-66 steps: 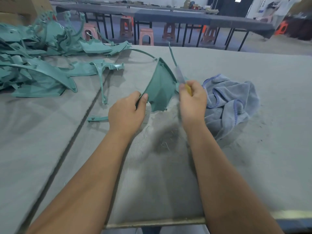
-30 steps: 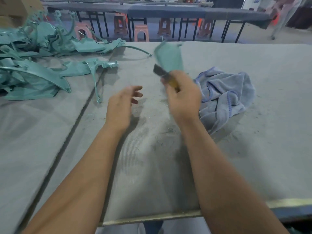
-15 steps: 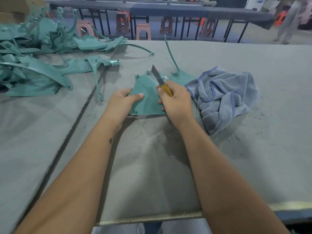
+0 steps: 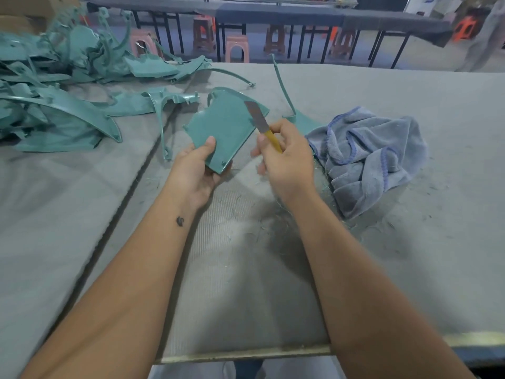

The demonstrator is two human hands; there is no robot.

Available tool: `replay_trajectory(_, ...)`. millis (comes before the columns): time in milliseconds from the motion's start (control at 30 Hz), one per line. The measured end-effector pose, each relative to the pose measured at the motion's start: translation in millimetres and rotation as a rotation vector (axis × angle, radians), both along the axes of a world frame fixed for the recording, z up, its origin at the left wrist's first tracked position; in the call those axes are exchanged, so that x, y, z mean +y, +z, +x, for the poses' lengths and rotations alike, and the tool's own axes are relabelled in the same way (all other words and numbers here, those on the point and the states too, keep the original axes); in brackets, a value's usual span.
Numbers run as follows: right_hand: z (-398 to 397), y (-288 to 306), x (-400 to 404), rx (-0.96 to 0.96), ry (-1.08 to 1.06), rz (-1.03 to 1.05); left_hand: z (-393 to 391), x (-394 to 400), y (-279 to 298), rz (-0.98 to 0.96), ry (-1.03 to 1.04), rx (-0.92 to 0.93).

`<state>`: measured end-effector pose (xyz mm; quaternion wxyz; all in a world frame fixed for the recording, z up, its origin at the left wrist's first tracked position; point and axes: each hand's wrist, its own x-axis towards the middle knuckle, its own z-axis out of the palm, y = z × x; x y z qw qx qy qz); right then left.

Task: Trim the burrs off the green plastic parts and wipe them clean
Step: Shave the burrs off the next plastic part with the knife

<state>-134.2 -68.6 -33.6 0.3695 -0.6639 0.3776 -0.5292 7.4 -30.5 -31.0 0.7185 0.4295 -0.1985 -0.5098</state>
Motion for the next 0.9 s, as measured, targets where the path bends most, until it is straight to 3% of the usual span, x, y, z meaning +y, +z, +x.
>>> replay_trajectory(100, 3.5, 1.2, 1.4, 0.076, 0.061, 0.033, 1.2, 0.6, 2.2, 0.016, 0.004, 0.058)
replay_trajectory(233, 6.0, 5.2, 1.5, 0.043, 0.263, 0.192, 5.8, 3.1, 4.0, 0.022, 0.013, 0.039)
replay_trajectory(400, 8.0, 8.8, 4.0, 0.041, 0.280, 0.321, 7.5, 4.3, 4.4, -0.021, -0.005, 0.132)
replay_trajectory(500, 8.8, 5.9, 3.9, 0.119, 0.291, 0.269, 7.5, 3.9, 3.5, -0.029, -0.022, 0.179)
replay_trajectory(667, 5.9, -3.2, 5.6, 0.095, 0.543, 0.285, 4.0, 1.4, 2.9, 0.000, -0.016, 0.181)
replay_trajectory(900, 12.9, -9.9, 10.8, 0.083, 0.475, 0.266, 5.2, 1.9, 0.9, -0.095, -0.070, 0.245)
